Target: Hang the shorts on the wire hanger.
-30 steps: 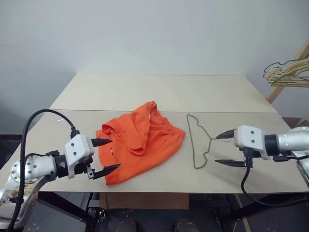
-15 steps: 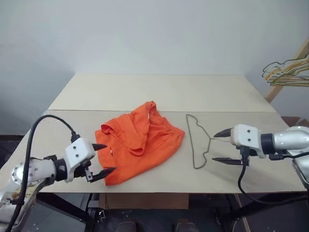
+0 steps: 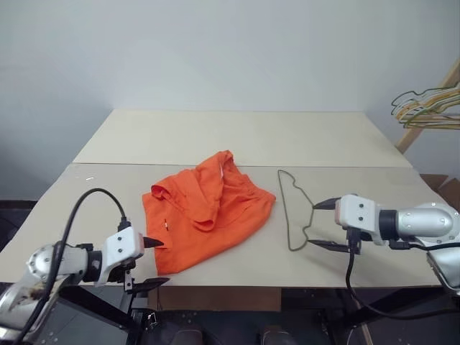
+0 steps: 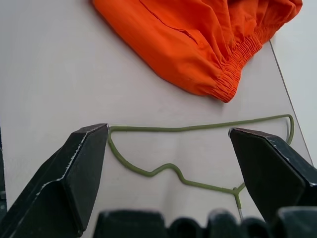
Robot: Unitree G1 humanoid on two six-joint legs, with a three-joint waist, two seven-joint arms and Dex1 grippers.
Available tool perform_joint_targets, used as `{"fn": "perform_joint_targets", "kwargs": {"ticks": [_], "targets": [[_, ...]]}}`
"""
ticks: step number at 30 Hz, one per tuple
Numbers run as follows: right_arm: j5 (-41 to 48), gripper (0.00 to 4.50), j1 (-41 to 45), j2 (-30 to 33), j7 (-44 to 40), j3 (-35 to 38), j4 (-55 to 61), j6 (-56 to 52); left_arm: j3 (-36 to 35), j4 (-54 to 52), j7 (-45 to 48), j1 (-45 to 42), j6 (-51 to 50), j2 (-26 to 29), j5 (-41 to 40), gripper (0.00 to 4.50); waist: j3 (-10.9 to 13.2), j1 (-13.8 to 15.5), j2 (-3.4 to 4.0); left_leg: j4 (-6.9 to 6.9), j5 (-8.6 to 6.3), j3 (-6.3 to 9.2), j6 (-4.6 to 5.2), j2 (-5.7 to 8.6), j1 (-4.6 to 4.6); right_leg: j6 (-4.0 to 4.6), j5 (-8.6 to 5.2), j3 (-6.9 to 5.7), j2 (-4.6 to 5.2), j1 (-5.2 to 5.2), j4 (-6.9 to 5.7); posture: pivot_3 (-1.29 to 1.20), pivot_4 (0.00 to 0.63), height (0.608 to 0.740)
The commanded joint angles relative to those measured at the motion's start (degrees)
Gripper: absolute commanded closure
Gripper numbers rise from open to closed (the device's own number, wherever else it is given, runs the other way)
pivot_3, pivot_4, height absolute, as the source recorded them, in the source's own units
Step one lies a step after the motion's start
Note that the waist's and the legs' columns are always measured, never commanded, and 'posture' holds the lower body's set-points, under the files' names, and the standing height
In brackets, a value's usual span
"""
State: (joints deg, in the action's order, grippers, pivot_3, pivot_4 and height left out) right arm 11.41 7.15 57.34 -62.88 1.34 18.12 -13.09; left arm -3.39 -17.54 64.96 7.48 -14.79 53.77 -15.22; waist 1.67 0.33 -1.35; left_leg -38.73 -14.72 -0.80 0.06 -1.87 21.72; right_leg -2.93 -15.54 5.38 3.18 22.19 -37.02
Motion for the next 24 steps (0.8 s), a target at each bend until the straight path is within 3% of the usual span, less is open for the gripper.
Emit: {"fn": "perform_joint_targets", "kwargs": {"ticks": [1,10,11,15,24], "targets": [[0.8,0.01,-0.4,0.3,0.8,2.1,2.5,-1.1,3.3,2.4,1.3,-3.1,3.0,-0.3,2.1,0.00,0.0,-0.2,0.00,0.00,0.00,0.00,0.00,0.00,0.02,0.00,0.00,0.00,0.00,0.02,0.00,-0.02,0.000,0.740],[0.5,0.01,-1.5,0.4,1.8,2.6,3.7,-1.6,8.8,7.5,0.7,-6.8,6.2,-1.6,6.9,0.00,0.0,-1.3,0.00,0.00,0.00,0.00,0.01,-0.02,0.02,-0.01,-0.01,0.01,-0.01,0.02,-0.01,-0.04,0.000,0.740],[0.5,0.00,-1.4,0.3,1.9,2.5,3.8,-1.7,9.4,8.0,0.3,-7.2,6.8,-1.7,7.9,0.18,0.0,-1.4,0.00,0.01,0.00,0.00,0.01,-0.02,0.03,-0.01,-0.01,0.01,-0.02,0.03,-0.01,-0.04,0.000,0.740],[0.0,0.00,-1.1,0.4,2.1,1.8,3.7,-1.4,10.8,9.0,-0.2,-8.1,6.8,-1.5,10.3,1.18,0.0,-1.4,0.00,0.01,0.00,0.00,0.01,-0.03,0.01,-0.01,0.00,0.01,-0.03,0.01,-0.01,-0.04,0.000,0.740],[-1.8,0.00,0.4,-0.4,2.5,-0.4,3.1,-0.8,11.0,10.4,-1.5,-7.4,8.8,-1.4,12.3,4.20,0.0,-1.4,0.02,0.01,0.00,-0.01,0.01,-0.03,-0.02,-0.01,0.00,0.02,-0.03,0.00,-0.02,-0.03,0.000,0.740]]}}
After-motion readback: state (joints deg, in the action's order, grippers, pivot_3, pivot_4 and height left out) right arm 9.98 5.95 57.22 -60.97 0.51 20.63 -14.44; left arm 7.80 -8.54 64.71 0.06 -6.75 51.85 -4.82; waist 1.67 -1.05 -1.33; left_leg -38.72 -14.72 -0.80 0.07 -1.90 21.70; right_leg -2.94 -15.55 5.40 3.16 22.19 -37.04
